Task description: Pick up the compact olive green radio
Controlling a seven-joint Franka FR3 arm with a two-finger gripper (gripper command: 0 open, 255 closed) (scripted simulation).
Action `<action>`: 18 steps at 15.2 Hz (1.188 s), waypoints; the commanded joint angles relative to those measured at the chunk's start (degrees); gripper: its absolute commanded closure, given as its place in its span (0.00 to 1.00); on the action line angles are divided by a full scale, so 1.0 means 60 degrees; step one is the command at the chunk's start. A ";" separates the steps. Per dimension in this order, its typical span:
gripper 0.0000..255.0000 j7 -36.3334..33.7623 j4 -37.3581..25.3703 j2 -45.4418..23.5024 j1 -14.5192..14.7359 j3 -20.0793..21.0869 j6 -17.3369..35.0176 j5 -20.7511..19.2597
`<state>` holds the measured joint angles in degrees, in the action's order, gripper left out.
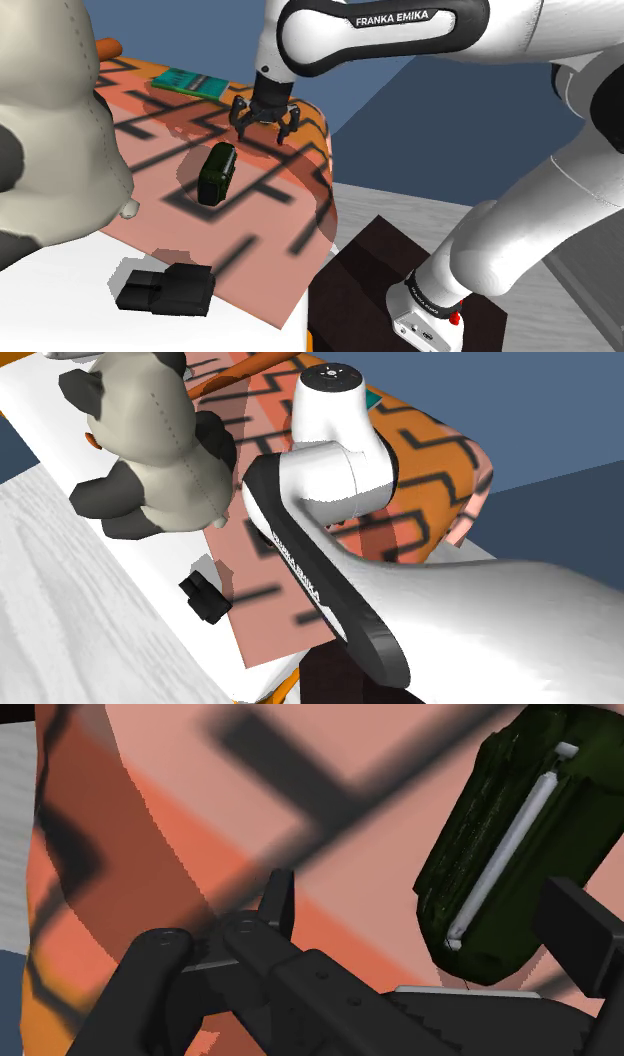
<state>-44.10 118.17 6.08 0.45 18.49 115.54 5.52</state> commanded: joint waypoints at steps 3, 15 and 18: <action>0.00 -0.1345 -0.1260 -0.1623 0.0144 0.0277 0.0265 -0.0570; 0.00 -0.2430 -0.1965 -0.3319 0.0475 0.0262 0.1128 -0.1213; 1.00 -0.2433 -0.1942 -0.3305 0.0476 0.0265 0.1138 -0.1209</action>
<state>-58.68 106.43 -13.72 3.27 20.06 122.33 -1.73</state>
